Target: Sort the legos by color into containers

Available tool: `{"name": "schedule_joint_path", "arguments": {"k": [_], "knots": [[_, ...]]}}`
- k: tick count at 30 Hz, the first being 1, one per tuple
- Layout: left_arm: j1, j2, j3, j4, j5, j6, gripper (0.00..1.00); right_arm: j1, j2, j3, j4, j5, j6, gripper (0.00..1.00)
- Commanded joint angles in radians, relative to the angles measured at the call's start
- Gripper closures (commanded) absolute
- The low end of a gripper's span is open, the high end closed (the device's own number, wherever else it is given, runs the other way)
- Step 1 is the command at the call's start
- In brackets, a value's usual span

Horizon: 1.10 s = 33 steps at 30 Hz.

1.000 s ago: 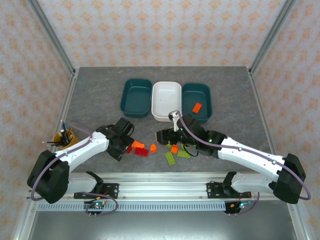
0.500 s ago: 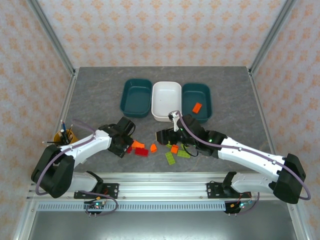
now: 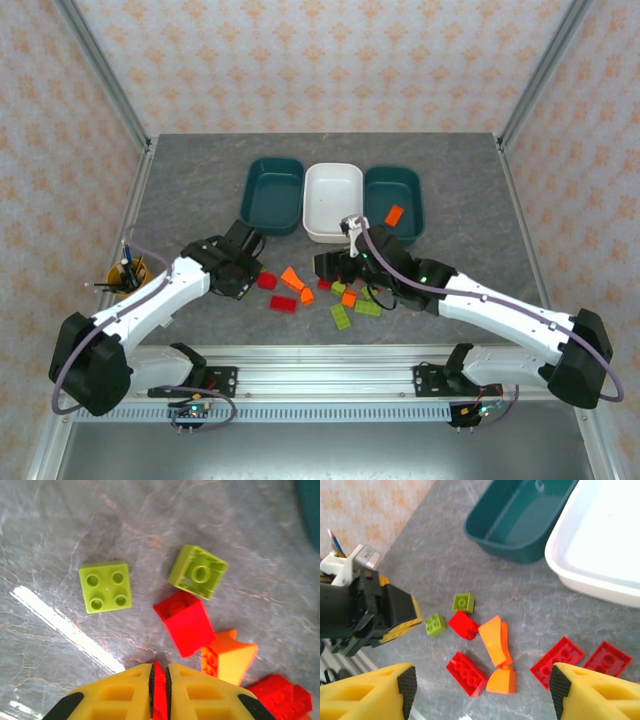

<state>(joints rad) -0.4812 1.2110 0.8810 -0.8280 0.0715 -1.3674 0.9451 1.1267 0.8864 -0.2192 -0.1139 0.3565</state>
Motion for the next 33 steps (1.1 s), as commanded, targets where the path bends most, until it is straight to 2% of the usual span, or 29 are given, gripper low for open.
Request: {"name": "schedule_joint_path", "arguments": {"k": [1, 7, 10, 14, 18, 23, 25, 26, 30, 33], "knots": [[0.018, 0.02, 0.175, -0.131, -0.111, 0.128, 0.83, -0.02, -0.038, 0.058, 0.033, 0.102, 0.028, 0.27], [0.087, 0.238, 0.439, -0.143, -0.081, 0.294, 0.83, -0.098, -0.012, 0.083, 0.09, 0.103, 0.089, 0.27], [0.143, 0.395, 0.6, -0.132, -0.027, 0.38, 0.83, -0.124, 0.002, 0.091, 0.104, 0.1, 0.11, 0.27], [0.184, 0.638, 0.871, -0.186, -0.017, 0.494, 0.83, -0.142, 0.025, 0.099, 0.104, 0.09, 0.147, 0.26], [0.225, 0.859, 1.066, -0.199, 0.058, 0.537, 0.84, -0.156, 0.051, 0.12, 0.067, 0.094, 0.169, 0.26], [0.237, 1.009, 1.274, -0.32, 0.061, 0.554, 0.85, -0.16, 0.051, 0.139, 0.026, 0.107, 0.149, 0.26], [0.232, 0.97, 1.252, -0.339, 0.051, 0.545, 0.82, -0.16, 0.05, 0.145, -0.011, 0.112, 0.132, 0.26], [0.225, 0.916, 1.202, -0.337, 0.042, 0.536, 0.76, -0.16, 0.045, 0.142, -0.03, 0.114, 0.129, 0.26], [0.173, 0.613, 0.845, -0.269, 0.014, 0.5, 0.49, -0.16, 0.009, 0.09, -0.036, 0.094, 0.119, 0.25], [0.153, 0.434, 0.529, -0.197, 0.103, 0.386, 0.3, -0.16, -0.001, 0.06, -0.05, 0.058, 0.125, 0.25]]}}
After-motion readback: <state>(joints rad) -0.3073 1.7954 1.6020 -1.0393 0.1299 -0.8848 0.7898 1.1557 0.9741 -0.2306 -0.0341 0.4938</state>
